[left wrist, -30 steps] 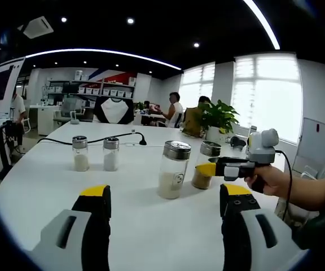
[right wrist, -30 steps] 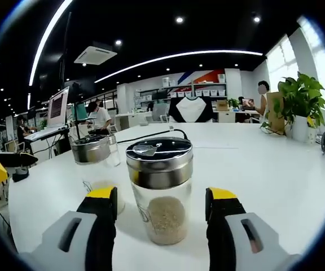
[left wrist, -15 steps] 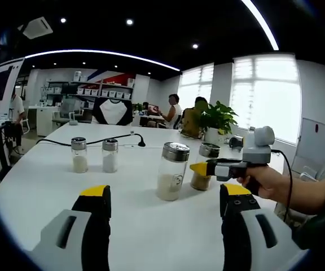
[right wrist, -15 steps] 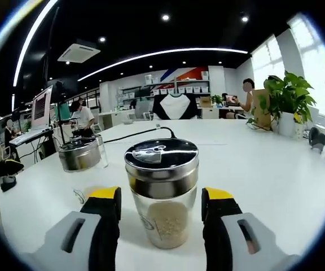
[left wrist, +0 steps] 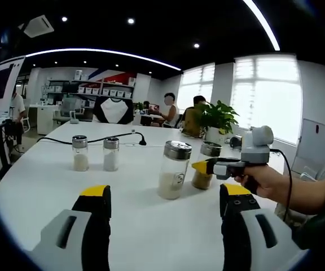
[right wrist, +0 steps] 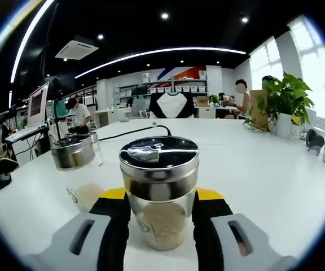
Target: Rotate the seasoning bottle until the label or dispensing opening points toward the visible target arrow and the bottle remains upright within the marked orientation range
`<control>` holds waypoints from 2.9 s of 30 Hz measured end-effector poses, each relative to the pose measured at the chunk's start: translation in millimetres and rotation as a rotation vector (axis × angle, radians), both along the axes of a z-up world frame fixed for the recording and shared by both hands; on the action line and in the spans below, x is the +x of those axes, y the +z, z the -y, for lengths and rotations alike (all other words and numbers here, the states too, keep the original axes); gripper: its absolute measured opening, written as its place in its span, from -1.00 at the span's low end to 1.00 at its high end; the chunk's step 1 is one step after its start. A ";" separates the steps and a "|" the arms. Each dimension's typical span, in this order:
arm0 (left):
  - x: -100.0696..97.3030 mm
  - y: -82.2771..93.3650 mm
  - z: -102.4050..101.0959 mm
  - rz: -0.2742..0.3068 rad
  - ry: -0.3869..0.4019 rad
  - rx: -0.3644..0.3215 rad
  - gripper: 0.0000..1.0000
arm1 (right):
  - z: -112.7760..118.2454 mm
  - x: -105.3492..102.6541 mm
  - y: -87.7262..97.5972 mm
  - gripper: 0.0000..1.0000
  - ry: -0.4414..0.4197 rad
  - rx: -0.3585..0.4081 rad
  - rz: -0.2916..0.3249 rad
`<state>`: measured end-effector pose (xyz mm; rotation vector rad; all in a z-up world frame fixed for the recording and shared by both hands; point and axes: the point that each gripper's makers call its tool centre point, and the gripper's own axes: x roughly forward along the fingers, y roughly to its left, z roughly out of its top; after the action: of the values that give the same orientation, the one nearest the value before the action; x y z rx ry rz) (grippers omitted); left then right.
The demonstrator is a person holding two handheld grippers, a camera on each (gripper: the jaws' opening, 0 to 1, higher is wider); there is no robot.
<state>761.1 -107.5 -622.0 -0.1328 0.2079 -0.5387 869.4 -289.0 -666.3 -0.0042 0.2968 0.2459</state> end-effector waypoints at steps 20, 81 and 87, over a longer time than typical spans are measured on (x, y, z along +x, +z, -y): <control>-1.1 -2.2 -0.1 -0.006 0.005 0.005 0.65 | -1.5 -2.8 -0.7 -0.18 0.051 -0.019 0.003; -0.5 -2.3 -8.9 -0.015 0.023 0.011 0.65 | -17.0 -13.6 -3.8 -0.18 0.536 -0.017 -0.028; 0.5 -3.3 -7.0 -0.017 0.022 0.012 0.65 | -16.4 -14.1 -4.8 -0.18 0.560 -0.020 -0.034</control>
<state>761.5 -100.5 -625.3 -0.1283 0.2262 -0.5142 855.4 -272.6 -671.1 -0.1039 0.3278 0.7993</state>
